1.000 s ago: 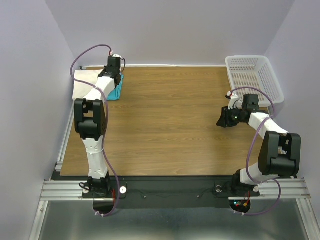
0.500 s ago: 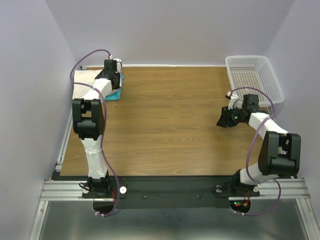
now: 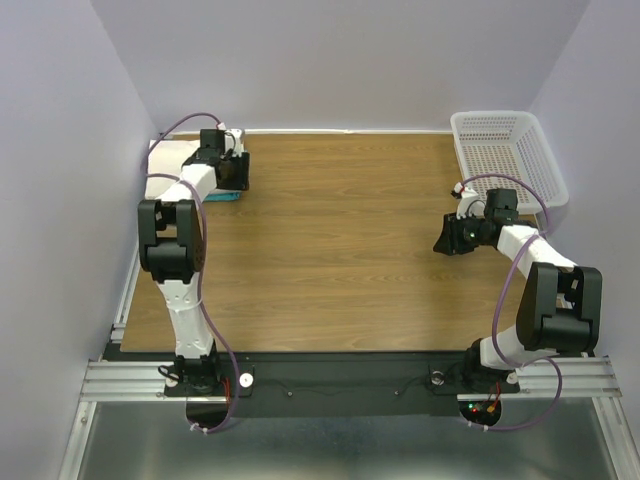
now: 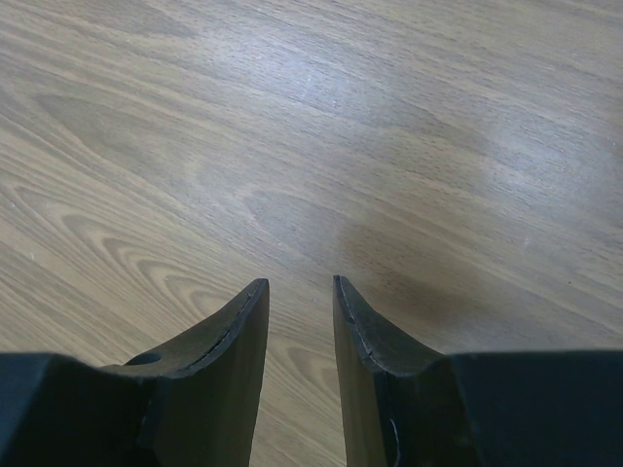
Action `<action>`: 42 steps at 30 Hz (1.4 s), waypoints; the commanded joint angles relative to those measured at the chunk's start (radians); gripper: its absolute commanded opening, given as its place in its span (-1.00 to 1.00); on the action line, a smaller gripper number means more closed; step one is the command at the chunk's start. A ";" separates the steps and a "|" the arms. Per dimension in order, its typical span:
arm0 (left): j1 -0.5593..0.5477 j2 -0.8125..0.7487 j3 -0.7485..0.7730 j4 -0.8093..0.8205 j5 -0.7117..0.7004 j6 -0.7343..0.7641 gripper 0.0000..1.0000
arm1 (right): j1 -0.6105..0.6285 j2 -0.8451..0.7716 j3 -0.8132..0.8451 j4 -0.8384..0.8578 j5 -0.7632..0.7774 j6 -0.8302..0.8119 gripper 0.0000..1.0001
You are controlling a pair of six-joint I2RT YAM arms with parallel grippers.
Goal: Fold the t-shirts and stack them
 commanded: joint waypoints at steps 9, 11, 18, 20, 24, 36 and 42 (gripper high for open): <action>0.155 -0.152 -0.039 0.198 0.339 -0.260 -0.10 | -0.008 -0.025 0.030 0.000 0.010 -0.016 -0.23; 0.155 -0.097 0.001 0.182 0.339 -0.261 -0.33 | -0.008 -0.023 0.030 0.000 0.015 -0.017 -0.23; 0.157 0.034 0.078 0.172 0.378 -0.261 -0.69 | -0.008 -0.014 0.032 0.000 0.020 -0.020 -0.23; 0.157 0.060 0.083 0.171 0.381 -0.258 -0.69 | -0.008 -0.011 0.032 0.000 0.018 -0.019 -0.23; 0.155 0.094 0.066 0.155 0.407 -0.238 -0.69 | -0.008 -0.005 0.032 0.000 0.021 -0.019 -0.23; 0.155 -0.136 -0.031 0.227 0.315 -0.174 -0.27 | -0.008 -0.008 0.027 0.000 0.015 -0.034 -0.23; 0.155 -0.416 -0.149 0.371 0.260 -0.235 -0.07 | -0.009 -0.034 0.021 0.001 0.018 -0.071 -0.23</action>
